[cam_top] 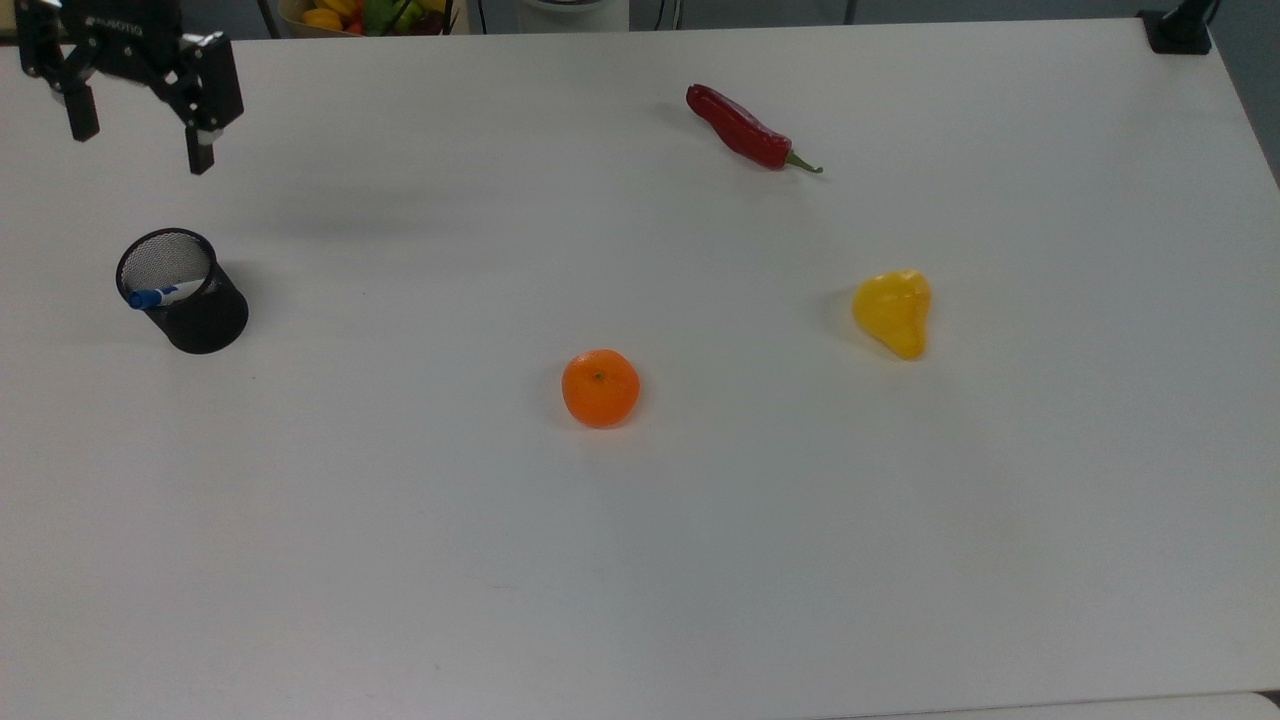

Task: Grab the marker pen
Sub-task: 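Move the open gripper over the black mesh pen cup, then lower the gripper and close it on the blue-capped marker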

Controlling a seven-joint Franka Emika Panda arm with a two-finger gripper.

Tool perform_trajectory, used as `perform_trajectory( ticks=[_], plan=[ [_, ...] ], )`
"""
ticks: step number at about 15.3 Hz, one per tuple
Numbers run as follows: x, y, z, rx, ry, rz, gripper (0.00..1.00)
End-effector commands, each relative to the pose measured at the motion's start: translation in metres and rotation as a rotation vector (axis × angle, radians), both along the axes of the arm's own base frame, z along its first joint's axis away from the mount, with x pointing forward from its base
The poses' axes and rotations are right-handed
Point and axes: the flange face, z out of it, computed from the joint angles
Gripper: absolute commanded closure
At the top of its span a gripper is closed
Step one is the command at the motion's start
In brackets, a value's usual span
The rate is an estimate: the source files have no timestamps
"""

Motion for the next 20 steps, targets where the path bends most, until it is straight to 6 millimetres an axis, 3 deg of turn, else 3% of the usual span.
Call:
perform_trajectory(
  ticks=[1,6,9,12,16,20],
  plan=[
    [0.011,-0.017,-0.031,-0.024,-0.016,-0.032,0.03],
    [0.022,-0.038,-0.072,-0.049,-0.024,-0.054,0.1],
    [0.028,-0.039,-0.094,-0.051,0.001,-0.049,0.19],
    [0.034,-0.04,-0.109,-0.067,-0.018,-0.044,0.31],
    [0.039,-0.044,-0.126,-0.096,-0.017,-0.033,0.34],
    [0.044,-0.044,-0.14,-0.117,-0.033,-0.024,0.44]
  ],
)
